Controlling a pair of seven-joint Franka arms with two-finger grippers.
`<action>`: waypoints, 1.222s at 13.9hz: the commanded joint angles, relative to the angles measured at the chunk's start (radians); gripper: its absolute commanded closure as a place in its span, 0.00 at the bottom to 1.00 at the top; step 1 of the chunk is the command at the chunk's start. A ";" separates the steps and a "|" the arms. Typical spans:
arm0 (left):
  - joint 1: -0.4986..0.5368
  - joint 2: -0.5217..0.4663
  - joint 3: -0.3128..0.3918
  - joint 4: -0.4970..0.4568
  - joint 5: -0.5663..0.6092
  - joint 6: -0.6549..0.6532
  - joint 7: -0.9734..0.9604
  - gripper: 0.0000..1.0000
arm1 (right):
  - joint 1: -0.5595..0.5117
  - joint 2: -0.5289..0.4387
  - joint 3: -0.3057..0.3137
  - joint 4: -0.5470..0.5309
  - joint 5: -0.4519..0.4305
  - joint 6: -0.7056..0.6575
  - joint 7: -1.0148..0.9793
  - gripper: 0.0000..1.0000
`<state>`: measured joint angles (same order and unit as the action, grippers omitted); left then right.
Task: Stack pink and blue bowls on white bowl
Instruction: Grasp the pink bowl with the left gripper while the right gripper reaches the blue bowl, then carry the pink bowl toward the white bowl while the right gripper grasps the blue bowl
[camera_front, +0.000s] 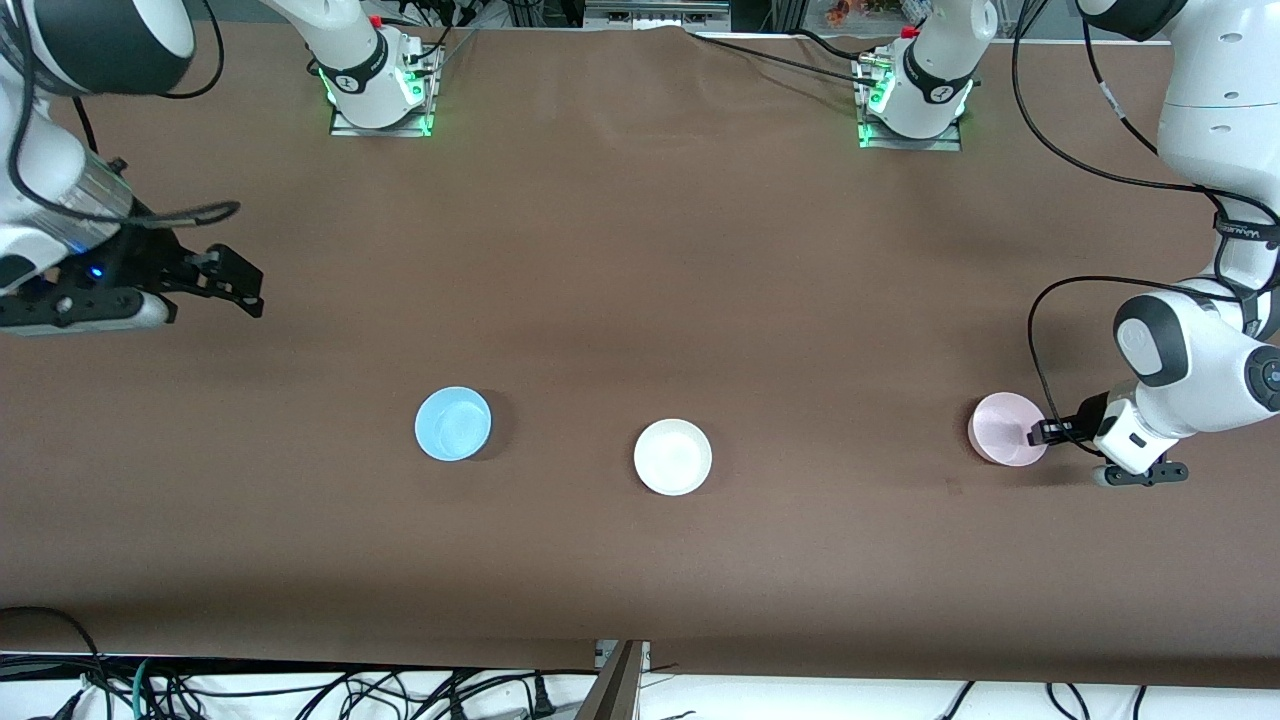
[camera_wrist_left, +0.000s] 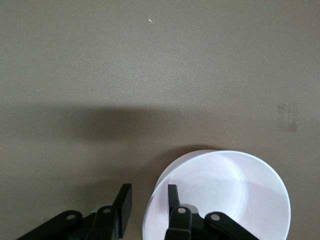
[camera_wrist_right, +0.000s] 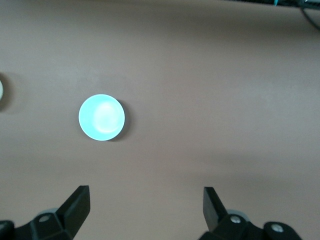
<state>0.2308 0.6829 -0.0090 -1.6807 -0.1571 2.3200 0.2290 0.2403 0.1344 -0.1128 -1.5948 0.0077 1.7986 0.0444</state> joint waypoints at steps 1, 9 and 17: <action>-0.001 -0.009 0.003 0.012 -0.025 -0.036 0.035 0.57 | 0.022 0.053 0.005 0.015 -0.014 -0.005 -0.003 0.00; 0.002 -0.016 0.003 0.022 -0.087 -0.060 0.092 1.00 | 0.025 0.281 0.005 0.015 0.085 0.109 -0.049 0.00; -0.263 -0.017 -0.016 0.205 -0.173 -0.160 -0.240 1.00 | 0.116 0.570 0.004 0.064 0.094 0.427 0.000 0.01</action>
<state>0.0619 0.6727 -0.0377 -1.5209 -0.3153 2.1878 0.1115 0.3593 0.6650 -0.1034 -1.5674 0.0847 2.1892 0.0403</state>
